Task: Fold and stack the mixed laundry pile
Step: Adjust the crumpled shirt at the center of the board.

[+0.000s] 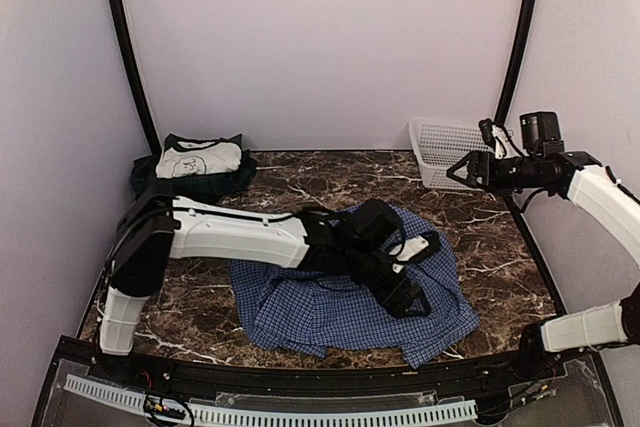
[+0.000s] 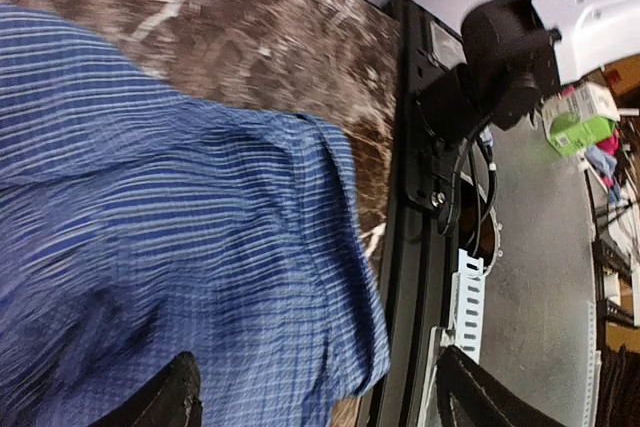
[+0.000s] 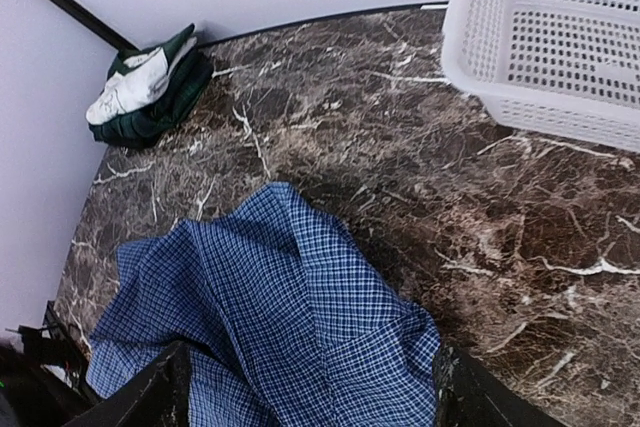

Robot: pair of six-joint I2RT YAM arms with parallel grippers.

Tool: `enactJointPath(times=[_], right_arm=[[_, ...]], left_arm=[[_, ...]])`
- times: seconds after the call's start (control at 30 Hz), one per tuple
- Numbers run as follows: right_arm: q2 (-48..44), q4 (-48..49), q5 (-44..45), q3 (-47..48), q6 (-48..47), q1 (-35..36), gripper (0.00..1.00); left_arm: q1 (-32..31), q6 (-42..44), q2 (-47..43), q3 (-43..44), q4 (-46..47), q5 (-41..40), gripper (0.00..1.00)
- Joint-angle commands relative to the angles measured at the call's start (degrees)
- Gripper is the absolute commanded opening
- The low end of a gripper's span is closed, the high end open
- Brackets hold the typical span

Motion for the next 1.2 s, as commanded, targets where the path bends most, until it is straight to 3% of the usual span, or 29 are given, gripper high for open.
enactJointPath(times=[0.0, 0.1, 0.17, 0.33, 0.57, 0.73, 0.87, 0.97, 1.03, 1.07, 1.1, 1.13, 1.17], right_arm=[[4.50, 1.19, 1.76, -0.80, -1.69, 6.22, 0.79], [9.37, -0.11, 5.65, -0.14, -2.27, 10.08, 0.78], [11.96, -0.42, 8.58, -0.31, -2.90, 12.23, 0.79], [19.14, 0.44, 12.80, 0.42, -3.38, 15.50, 0.80], [27.26, 0.61, 16.55, 2.14, -2.17, 18.78, 0.81], [31.63, 1.65, 17.55, 2.55, -1.71, 19.83, 0.78], [34.76, 2.64, 18.60, 3.15, -2.06, 19.91, 0.73], [37.08, 3.20, 20.30, 4.23, -2.19, 19.91, 0.63], [38.42, 3.16, 21.96, 5.27, -2.28, 19.93, 0.55], [38.92, 3.26, 22.79, 5.92, -2.36, 19.85, 0.50], [39.35, 3.29, 23.59, 6.65, -2.44, 19.85, 0.42], [39.57, 3.32, 24.35, 7.27, -2.57, 19.78, 0.35], [39.62, 3.31, 25.11, 7.80, -2.74, 19.69, 0.26]], left_arm=[[12.93, -8.87, -21.88, -11.91, 5.29, -6.31, 0.80], [18.98, -11.07, -28.52, -22.12, 3.41, -11.88, 0.82], [22.29, -12.01, -31.46, -26.07, -0.29, -17.02, 0.83], [29.31, -15.99, -34.37, -33.66, -5.48, -21.28, 0.83], [30.21, -23.06, -34.96, -38.63, -15.78, -30.36, 0.84], [30.63, -26.53, -34.83, -43.75, -14.36, -31.46, 0.89], [31.48, -27.83, -29.35, -44.06, -12.37, -28.86, 0.88], [31.80, -28.57, -27.90, -43.87, -10.90, -28.01, 0.76], [32.64, -29.00, -29.60, -44.55, -10.73, -29.55, 0.58], [34.29, -29.29, -32.09, -45.51, -10.72, -29.78, 0.42], [35.36, -29.39, -33.55, -46.10, -10.73, -29.93, 0.33], [37.90, -29.46, -36.95, -47.13, -11.31, -30.11, 0.14], [39.14, -29.42, -38.65, -47.57, -11.82, -30.91, 0.07]])
